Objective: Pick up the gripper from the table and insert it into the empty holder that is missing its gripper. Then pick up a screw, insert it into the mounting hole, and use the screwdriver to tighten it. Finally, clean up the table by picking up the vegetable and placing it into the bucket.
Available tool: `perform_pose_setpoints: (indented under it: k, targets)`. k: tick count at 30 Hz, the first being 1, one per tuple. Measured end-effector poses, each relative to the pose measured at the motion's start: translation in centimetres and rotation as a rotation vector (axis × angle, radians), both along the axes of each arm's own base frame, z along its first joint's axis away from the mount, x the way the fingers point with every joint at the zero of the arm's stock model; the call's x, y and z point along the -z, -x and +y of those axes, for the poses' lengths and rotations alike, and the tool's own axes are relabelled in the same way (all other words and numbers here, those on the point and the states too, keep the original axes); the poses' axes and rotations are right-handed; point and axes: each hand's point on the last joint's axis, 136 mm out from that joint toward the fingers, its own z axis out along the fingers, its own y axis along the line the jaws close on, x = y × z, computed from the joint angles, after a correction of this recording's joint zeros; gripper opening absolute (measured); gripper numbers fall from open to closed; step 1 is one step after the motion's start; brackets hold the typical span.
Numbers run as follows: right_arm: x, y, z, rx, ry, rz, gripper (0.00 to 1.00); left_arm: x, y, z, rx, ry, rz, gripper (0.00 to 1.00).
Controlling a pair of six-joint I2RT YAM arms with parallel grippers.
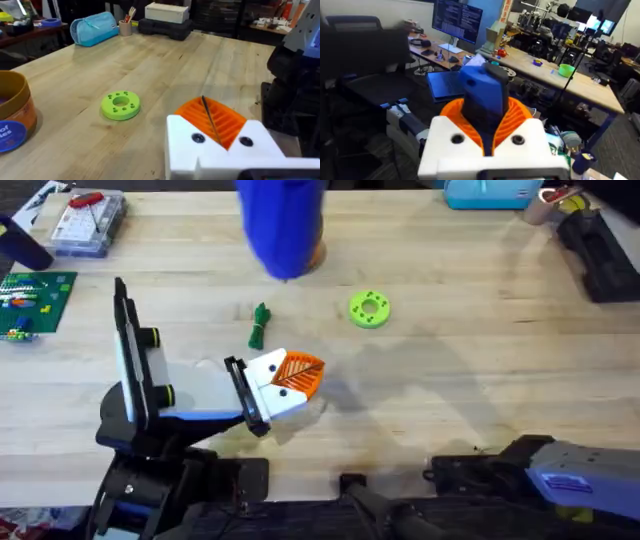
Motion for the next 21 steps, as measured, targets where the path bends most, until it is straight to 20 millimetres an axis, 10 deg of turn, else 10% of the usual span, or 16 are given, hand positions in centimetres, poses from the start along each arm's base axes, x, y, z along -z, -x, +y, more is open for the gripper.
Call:
perform_pose_setpoints:
  k: [10, 21]
  targets:
    - [2.3, -3.2, -0.7, 0.035, 0.117, 0.126, 0.046, 0.0, 0.0, 0.0, 0.0, 0.0, 0.0, 0.009]
    - [10.8, -16.1, -0.9, 0.645, 0.254, 0.366, 0.047, 0.0, 0.0, 0.0, -0.001, 0.0, 0.0, 0.009]
